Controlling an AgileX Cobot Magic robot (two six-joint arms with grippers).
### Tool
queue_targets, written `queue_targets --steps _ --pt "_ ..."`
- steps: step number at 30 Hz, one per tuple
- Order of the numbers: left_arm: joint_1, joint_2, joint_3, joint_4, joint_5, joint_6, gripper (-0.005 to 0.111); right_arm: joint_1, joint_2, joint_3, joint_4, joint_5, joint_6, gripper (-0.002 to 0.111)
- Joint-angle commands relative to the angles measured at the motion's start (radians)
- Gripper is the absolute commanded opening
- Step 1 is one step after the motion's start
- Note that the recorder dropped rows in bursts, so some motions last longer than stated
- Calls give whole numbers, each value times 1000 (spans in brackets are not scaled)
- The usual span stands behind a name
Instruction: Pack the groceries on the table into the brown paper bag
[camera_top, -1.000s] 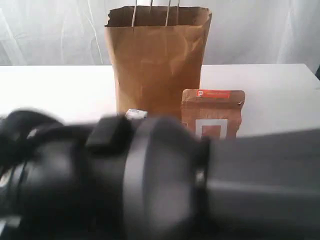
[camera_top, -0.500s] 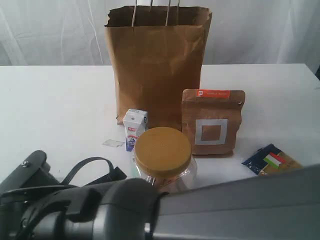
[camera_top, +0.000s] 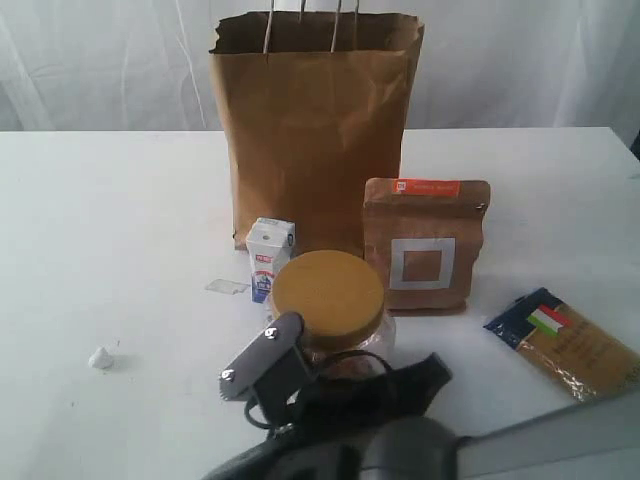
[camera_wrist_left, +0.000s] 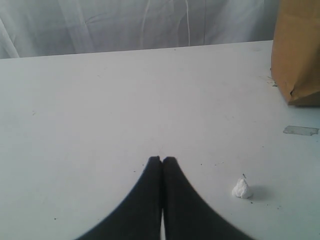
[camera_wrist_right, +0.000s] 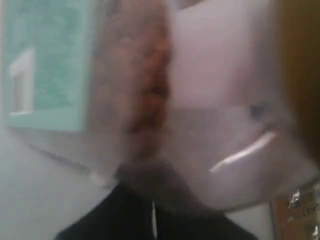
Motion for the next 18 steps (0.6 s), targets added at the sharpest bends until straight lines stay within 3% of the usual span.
queue_targets --steps 1,4,12,18 --pt "-6 -8 2 -6 -4 3 0 -61 -53 103 -180 -78 137 0" --pt "-6 -8 2 -6 -4 3 0 -133 -63 152 -345 -207 305 0" --pt "-6 -8 2 -6 -4 3 0 -199 -64 201 -649 -242 613 0" --pt "-6 -8 2 -6 -4 3 0 -231 -67 201 -639 -230 684 0"
